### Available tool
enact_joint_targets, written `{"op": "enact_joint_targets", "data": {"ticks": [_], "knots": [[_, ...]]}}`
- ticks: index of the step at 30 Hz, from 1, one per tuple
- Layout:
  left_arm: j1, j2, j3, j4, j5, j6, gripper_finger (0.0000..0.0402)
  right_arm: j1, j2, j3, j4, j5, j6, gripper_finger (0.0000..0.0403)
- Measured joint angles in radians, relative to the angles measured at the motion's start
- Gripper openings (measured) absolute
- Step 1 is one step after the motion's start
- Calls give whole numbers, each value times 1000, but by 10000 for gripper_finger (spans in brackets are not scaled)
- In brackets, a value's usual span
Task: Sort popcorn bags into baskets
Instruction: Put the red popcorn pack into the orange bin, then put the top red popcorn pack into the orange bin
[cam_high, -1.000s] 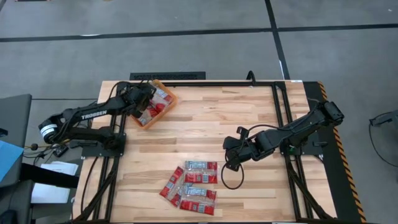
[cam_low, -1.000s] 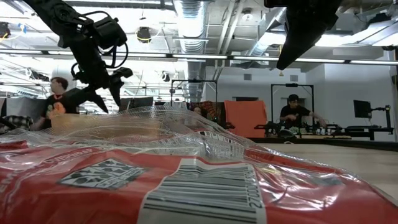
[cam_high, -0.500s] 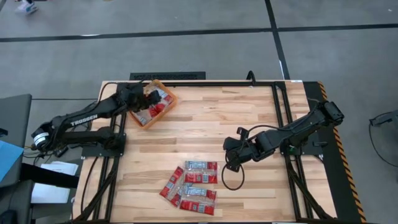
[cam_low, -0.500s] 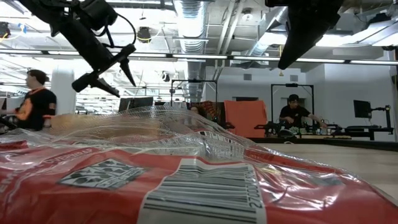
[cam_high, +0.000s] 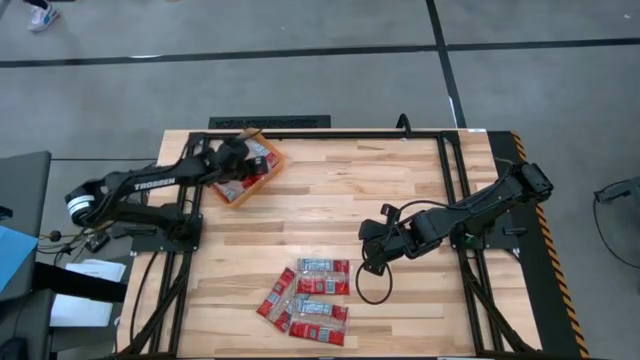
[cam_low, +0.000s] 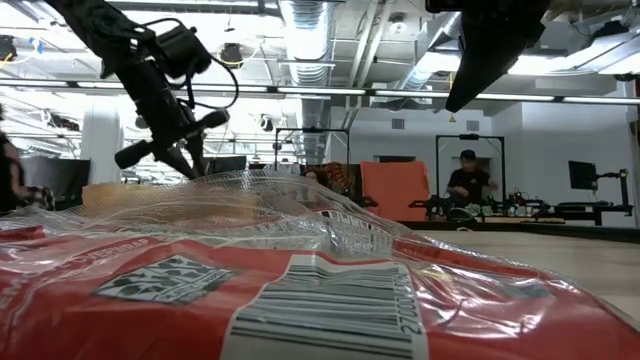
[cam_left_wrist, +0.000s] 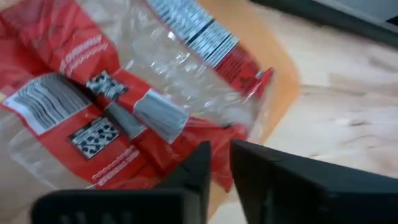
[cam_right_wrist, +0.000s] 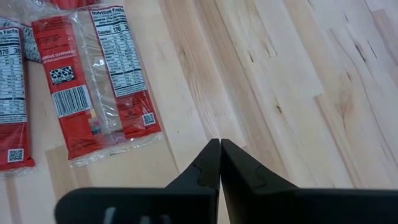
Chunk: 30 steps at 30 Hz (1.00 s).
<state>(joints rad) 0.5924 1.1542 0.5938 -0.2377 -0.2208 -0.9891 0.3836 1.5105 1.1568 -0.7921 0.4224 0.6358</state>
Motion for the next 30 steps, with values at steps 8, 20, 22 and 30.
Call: {"op": "enact_joint_targets", "data": {"ticks": [8,20,22,30], "knots": [[8,75,0,-40,4,1,6,2,0,0,0,-1,3,25],[11,-52,0,-35,51,126,3,0,0,0,0,-1,-6,38],[5,-90,0,-34,115,166,13,0,0,0,0,-1,-8,38],[-226,-139,-1,12,374,225,144,3,0,-21,26,-14,-7,50]]}}
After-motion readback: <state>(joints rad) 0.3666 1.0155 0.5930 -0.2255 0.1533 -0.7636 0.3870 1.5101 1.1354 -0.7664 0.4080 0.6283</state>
